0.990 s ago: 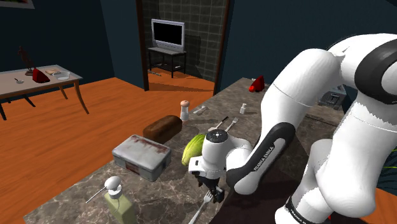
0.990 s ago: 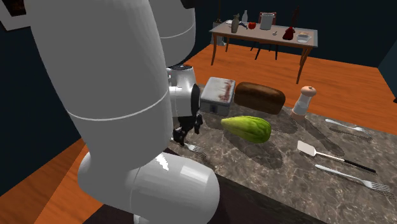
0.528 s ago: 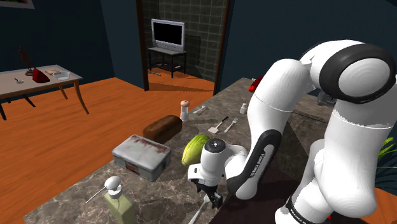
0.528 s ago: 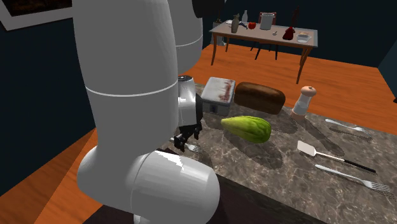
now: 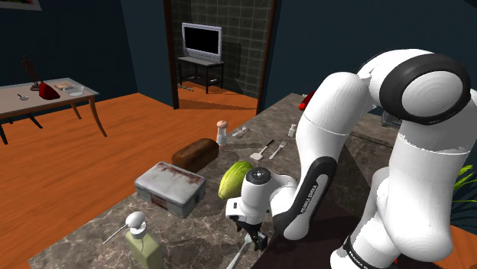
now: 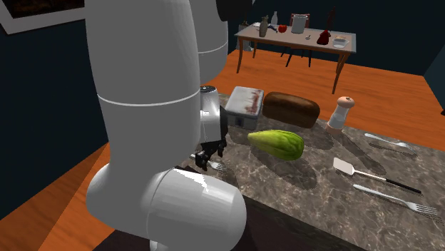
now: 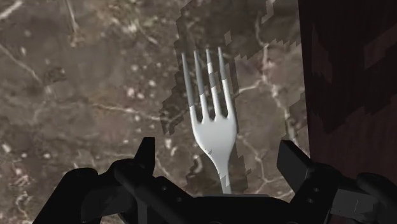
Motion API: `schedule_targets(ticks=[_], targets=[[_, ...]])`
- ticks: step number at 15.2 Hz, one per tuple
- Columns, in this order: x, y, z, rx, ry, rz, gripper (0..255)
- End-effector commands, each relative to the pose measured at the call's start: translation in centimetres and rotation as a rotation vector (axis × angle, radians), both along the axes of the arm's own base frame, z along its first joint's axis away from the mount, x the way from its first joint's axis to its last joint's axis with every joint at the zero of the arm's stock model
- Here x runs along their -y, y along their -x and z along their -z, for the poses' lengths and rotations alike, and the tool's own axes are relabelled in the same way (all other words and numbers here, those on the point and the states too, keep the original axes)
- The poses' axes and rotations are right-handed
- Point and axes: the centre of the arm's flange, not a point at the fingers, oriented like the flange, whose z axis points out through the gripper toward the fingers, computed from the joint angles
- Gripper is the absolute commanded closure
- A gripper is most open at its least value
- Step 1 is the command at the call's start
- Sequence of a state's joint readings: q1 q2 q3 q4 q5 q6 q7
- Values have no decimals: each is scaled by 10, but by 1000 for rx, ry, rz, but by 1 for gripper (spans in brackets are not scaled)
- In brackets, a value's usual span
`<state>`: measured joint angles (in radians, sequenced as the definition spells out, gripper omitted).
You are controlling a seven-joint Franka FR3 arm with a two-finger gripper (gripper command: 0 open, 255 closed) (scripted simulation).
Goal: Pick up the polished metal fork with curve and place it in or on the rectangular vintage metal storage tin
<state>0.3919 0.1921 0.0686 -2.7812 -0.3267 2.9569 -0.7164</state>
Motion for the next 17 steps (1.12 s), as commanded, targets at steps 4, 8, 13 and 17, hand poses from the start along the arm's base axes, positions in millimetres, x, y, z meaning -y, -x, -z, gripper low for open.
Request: schedule_targets(ticks=[4, 8, 13, 17], targets=[[0, 0, 0, 0, 0, 0, 255], [0, 0, 0, 0, 0, 0, 255], [0, 0, -16, 0, 0, 0, 255], [0, 0, -37, 0, 0, 0, 255]])
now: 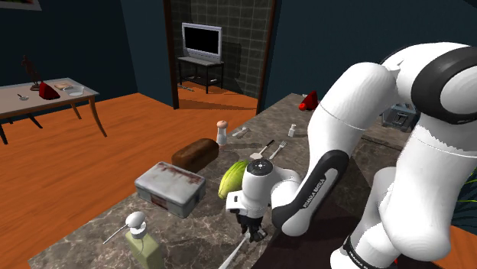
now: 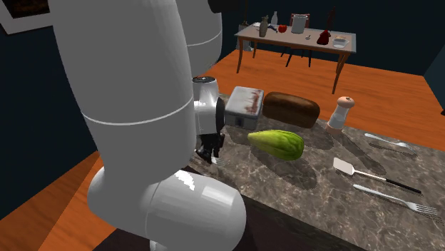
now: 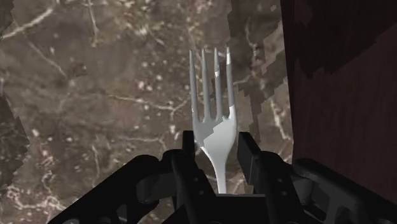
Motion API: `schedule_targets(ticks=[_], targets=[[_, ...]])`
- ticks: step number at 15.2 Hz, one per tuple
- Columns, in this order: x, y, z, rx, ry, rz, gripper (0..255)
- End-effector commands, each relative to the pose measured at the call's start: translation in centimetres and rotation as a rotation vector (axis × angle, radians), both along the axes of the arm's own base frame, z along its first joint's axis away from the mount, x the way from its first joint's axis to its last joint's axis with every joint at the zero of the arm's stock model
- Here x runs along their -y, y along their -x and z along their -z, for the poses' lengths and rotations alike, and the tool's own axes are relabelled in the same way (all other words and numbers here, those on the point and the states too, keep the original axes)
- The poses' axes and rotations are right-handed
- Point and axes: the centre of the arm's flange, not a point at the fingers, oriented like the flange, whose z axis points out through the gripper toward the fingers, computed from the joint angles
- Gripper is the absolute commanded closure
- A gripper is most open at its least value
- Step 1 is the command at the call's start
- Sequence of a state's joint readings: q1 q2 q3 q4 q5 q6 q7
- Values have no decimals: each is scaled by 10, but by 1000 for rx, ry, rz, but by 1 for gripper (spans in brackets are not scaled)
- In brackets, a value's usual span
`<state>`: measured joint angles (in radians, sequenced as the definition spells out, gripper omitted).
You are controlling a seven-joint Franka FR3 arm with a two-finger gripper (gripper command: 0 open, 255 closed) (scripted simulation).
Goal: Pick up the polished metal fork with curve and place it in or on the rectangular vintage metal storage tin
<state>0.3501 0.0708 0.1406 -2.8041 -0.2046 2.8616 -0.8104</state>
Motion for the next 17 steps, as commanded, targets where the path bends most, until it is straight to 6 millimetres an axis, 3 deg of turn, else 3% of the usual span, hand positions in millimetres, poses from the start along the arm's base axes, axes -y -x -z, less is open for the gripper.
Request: schedule_targets(ticks=[1, 17], targets=[[1, 0, -11, -1, 0, 0, 255], [1, 0, -95, -1, 0, 0, 255]])
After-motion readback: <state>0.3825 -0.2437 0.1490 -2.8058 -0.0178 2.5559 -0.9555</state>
